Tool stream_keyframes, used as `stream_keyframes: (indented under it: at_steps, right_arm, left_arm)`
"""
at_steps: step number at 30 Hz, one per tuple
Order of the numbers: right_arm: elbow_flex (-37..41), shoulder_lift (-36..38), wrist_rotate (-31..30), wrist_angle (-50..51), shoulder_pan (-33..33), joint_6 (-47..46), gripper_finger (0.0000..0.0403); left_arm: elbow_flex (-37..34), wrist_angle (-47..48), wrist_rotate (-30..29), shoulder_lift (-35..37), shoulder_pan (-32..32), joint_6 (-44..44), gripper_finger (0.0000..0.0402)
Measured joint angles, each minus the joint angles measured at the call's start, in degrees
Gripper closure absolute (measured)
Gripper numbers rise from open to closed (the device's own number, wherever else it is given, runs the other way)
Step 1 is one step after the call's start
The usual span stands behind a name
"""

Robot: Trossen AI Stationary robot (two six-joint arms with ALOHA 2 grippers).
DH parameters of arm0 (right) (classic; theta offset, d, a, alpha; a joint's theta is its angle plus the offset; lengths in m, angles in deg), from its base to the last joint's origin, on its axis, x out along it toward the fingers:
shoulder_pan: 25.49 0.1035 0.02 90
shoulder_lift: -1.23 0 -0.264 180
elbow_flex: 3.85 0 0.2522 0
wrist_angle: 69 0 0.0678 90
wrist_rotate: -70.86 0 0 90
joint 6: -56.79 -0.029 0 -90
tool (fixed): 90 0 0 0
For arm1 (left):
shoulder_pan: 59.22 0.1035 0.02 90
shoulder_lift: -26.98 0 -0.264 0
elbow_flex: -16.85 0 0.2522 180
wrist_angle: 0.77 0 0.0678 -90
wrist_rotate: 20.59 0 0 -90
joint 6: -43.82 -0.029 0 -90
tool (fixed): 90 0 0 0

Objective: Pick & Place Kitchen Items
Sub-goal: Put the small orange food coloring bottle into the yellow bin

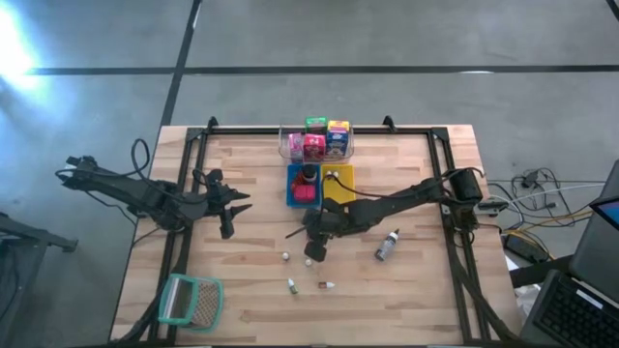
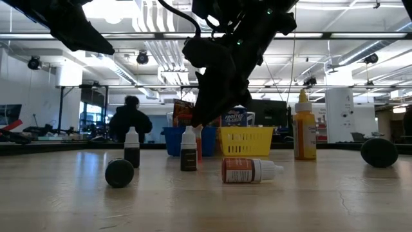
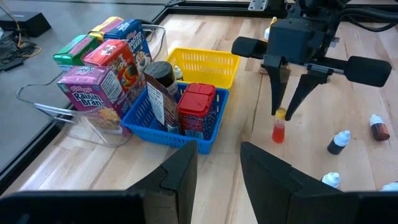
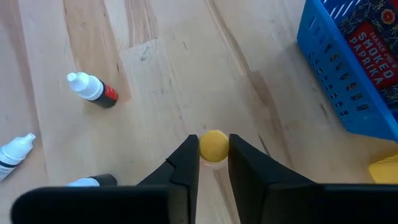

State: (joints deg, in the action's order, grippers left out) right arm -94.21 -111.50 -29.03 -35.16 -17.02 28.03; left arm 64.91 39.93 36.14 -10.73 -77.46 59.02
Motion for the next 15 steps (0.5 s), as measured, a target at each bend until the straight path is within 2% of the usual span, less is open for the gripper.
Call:
stream_keyframes:
  at_steps: [8,11,15]
  right_arm:
    - [0.07,2.37,1.06,2.93,0.01,-0.23,0.0352]
    - [0.07,6.43,0.82,7.60,0.02,-0.22,0.0349]
    - [0.08,13.57,-3.58,16.05,-0.63,-1.15,0.0349]
  left_arm:
    - [0.00,0.00,0.00,0.00,-0.01,0.00,0.0273]
    - [0.00,0.09,0.00,0.00,-0.01,0.00,0.0273]
    - [0.00,0.09,-0.02,-0.01,-0.01,0.00,0.0273]
